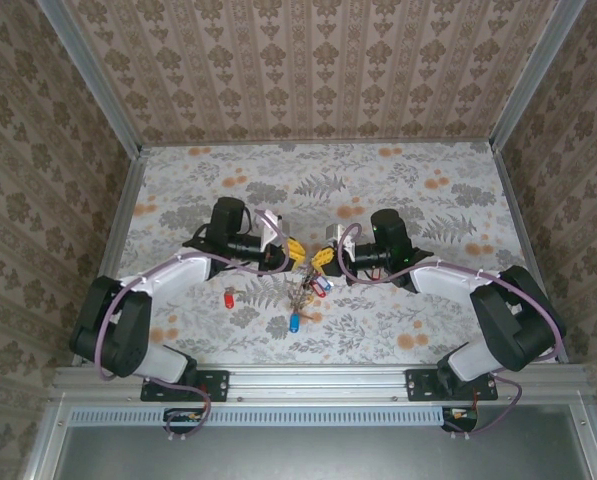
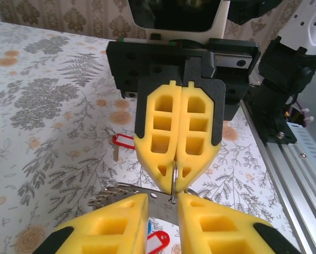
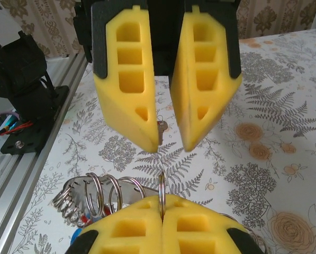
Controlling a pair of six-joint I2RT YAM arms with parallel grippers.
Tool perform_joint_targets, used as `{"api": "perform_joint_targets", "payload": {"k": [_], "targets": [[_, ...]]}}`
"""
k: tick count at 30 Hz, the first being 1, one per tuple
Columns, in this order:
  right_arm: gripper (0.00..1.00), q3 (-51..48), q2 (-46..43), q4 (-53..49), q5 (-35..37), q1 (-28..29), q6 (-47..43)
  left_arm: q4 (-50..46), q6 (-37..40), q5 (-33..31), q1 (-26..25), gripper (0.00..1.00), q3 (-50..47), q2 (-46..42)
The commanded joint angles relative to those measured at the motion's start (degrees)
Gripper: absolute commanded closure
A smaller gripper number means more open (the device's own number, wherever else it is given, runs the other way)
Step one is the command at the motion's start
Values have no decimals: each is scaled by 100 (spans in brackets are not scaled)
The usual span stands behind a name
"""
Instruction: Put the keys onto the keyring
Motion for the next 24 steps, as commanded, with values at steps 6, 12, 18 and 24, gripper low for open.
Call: {"api": "perform_joint_targets", "payload": {"k": [6,12,18,24], "targets": [[100,89,30,458,-316,-42,141,-816,802,299,-217,82,378,290],[100,181,85,394,-399,-45,180,-827,882,253,-251,87,516,420],[100,188,29,356,-433,-45,184,-906,1010,57,-293,83,602,522],[100,152,-85,207,-318,-46,66,-189,593,-319,-232,76,262,277]]}}
